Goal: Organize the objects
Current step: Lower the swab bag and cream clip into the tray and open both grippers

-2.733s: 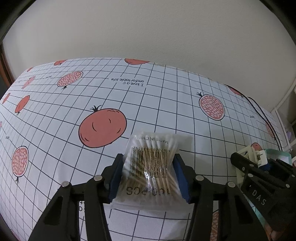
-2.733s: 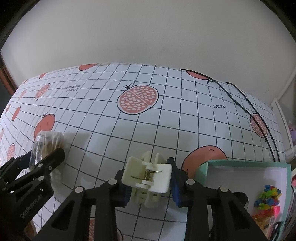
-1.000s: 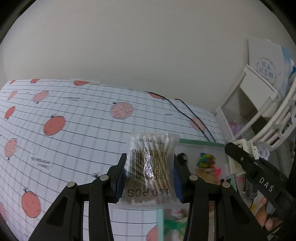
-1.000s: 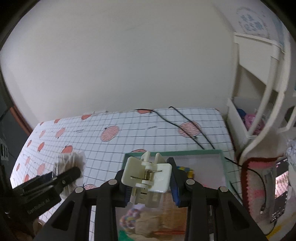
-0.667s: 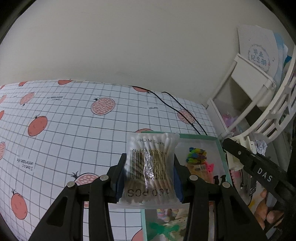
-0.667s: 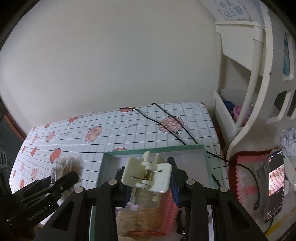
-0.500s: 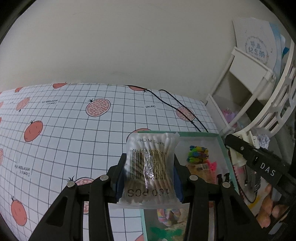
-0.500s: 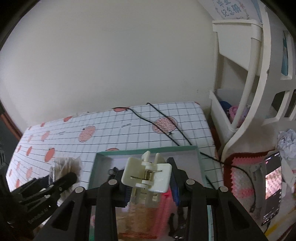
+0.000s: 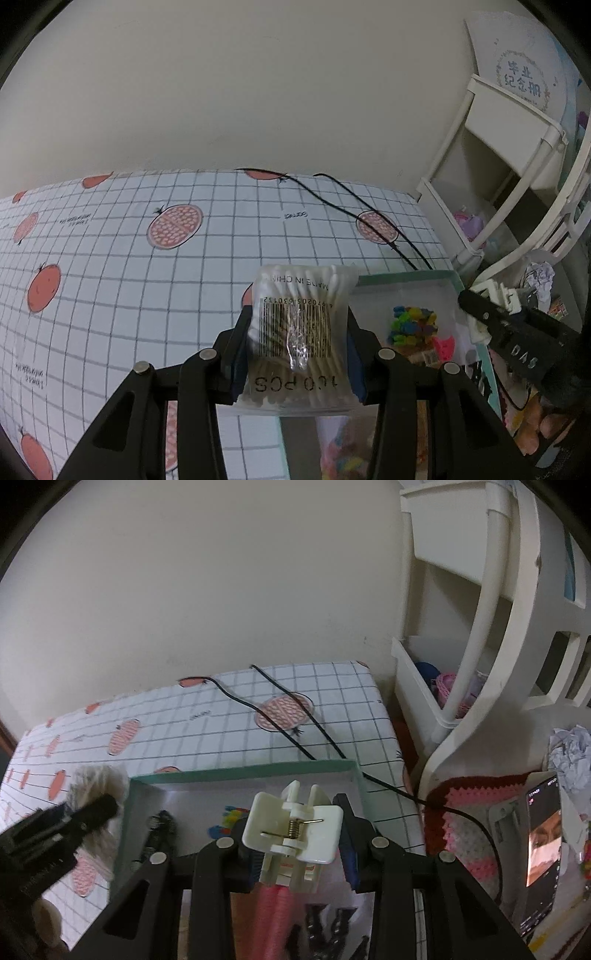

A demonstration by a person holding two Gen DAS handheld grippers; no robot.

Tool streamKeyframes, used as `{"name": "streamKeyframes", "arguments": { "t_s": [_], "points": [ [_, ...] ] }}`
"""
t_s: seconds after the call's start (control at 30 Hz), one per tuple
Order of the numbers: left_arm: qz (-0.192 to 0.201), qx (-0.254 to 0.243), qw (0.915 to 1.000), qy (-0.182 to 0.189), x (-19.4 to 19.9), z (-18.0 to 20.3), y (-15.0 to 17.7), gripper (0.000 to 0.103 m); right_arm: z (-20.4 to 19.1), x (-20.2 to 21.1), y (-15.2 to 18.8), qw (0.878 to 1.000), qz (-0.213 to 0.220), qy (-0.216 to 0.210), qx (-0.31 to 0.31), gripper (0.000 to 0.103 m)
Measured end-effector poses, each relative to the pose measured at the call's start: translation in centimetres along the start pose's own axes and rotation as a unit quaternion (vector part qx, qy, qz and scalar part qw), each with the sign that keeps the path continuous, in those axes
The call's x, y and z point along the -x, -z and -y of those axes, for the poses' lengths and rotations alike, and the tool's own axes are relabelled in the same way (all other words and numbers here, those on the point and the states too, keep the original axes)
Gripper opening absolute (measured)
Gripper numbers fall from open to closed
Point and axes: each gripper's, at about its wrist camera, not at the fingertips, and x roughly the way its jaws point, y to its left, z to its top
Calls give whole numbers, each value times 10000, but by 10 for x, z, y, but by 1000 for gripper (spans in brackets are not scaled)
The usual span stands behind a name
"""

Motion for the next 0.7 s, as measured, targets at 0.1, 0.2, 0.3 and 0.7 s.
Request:
{"name": "streamKeyframes", "arguments": {
  "t_s": [0.1,0.2,0.3,0.7],
  "points": [
    [-34,-91,10000,3,-8,5,-2,45,1,-8,3,9999,-71,88,63,36],
    [-92,-130,9999,-15,-16,8,-2,45,2,-14,5,9998,-134,121,74,36],
    [-139,-181,9997,-41,-23,11,0,45,3,-18,8,9998,-183,106,70,36],
    [-218,-415,9988,-105,-30,23,5,47,10,-26,13,9994,-290,145,-88,35]
  ]
}}
